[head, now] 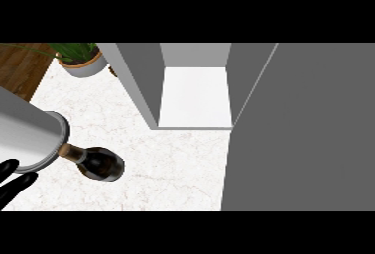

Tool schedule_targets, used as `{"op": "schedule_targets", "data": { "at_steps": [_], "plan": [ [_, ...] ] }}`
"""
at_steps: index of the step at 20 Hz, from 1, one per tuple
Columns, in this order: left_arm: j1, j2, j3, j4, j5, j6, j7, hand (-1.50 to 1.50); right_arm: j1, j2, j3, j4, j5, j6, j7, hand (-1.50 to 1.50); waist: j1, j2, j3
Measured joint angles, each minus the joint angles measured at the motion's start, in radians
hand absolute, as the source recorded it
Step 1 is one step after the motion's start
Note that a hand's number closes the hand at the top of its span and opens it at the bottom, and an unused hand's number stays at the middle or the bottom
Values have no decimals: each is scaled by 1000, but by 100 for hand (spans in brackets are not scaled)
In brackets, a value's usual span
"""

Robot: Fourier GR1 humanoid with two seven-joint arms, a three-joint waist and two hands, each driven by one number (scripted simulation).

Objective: Pick up the wine, place it into the cabinet and close the cabinet

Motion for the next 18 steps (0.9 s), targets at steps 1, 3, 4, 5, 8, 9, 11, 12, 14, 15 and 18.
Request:
{"op": "schedule_targets", "data": {
  "at_steps": [1, 3, 4, 5, 8, 9, 11, 12, 14, 15, 18],
  "plan": [
    [-15, 1, 9, 1, 1, 16, 6, -150, 7, -1, -6, 0, 0, 6, -5, -150, -1, 0, 0],
    [4, -17, 12, 2, 2, 11, 19, -150, -19, 2, -1, 1, 4, -3, 18, -150, 0, 0, 0],
    [-12, -7, 23, 3, 10, 35, 31, -150, -37, 2, 1, -1, 6, -13, 41, -150, -1, 0, 0],
    [3, -12, 34, 4, 12, 25, 42, -150, -38, 3, -1, -1, 7, -12, 43, -150, 0, 0, 0],
    [-8, -18, 62, 23, 7, 22, 63, -150, -35, 7, 0, -4, 9, -8, 45, -150, -2, 1, 0],
    [-2, -27, 66, 37, -3, 3, 66, -150, -43, 5, -6, -5, 8, -9, 58, -150, -3, 1, 0],
    [-18, -44, 65, 72, -46, -16, 61, -150, -56, 9, -2, -5, 10, -12, 64, -150, -5, 1, 0],
    [-22, -53, 69, 84, -68, -26, 56, -150, -61, 8, -3, -7, 11, -13, 70, -150, -5, 1, 0],
    [-31, -66, 78, 104, -94, -34, 55, -150, -83, 17, 13, -10, 20, -27, 90, -150, -5, 2, 0],
    [-42, -62, 97, 129, -93, -51, 53, -150, -85, 17, 13, -14, 21, -27, 91, -150, -5, 1, 0],
    [-60, -70, 126, 183, -128, -78, 46, -150, -81, 20, 15, -18, 24, -23, 90, -150, -6, 2, 0]
  ]
}}
